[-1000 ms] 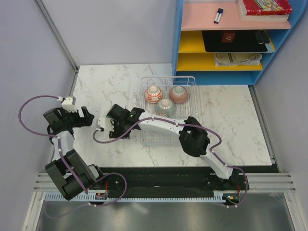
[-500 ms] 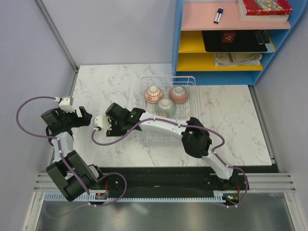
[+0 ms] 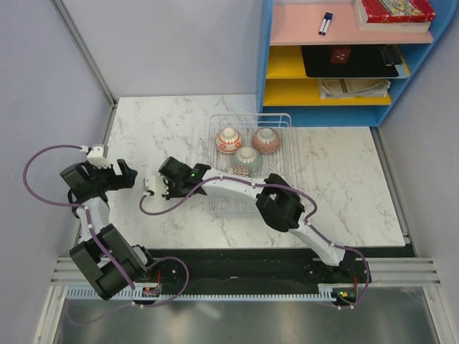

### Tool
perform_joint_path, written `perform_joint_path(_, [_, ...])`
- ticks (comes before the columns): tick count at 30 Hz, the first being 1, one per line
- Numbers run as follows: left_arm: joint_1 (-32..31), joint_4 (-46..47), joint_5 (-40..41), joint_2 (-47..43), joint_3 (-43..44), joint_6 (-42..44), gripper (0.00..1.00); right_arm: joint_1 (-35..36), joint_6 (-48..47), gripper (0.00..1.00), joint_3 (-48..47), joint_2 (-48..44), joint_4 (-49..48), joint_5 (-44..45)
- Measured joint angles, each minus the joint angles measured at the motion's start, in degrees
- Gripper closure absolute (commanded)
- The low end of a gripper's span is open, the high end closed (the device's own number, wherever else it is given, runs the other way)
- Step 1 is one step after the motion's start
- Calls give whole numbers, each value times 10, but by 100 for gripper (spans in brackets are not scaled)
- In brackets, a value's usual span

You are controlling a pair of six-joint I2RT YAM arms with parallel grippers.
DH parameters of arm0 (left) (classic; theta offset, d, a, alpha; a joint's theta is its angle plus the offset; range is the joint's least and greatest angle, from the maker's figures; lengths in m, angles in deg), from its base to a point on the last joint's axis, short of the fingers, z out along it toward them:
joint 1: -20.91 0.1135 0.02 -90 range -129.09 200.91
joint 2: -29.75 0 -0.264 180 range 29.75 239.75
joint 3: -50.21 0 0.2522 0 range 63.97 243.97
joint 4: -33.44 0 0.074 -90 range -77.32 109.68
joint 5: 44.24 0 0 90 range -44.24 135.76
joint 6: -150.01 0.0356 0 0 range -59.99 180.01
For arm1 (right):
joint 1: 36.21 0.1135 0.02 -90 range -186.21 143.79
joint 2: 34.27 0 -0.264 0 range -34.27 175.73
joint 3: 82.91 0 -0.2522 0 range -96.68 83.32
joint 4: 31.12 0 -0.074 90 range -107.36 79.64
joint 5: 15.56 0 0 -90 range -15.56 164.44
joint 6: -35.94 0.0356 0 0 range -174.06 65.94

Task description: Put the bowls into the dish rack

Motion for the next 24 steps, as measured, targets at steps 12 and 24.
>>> perform_joint_path(12, [0, 1, -10, 6, 0, 0, 0, 4, -17, 96, -3, 0, 11, 19])
perform_joint_path(24, [0, 1, -13, 9, 0, 0, 0, 19, -5, 72, -3, -13, 61, 10])
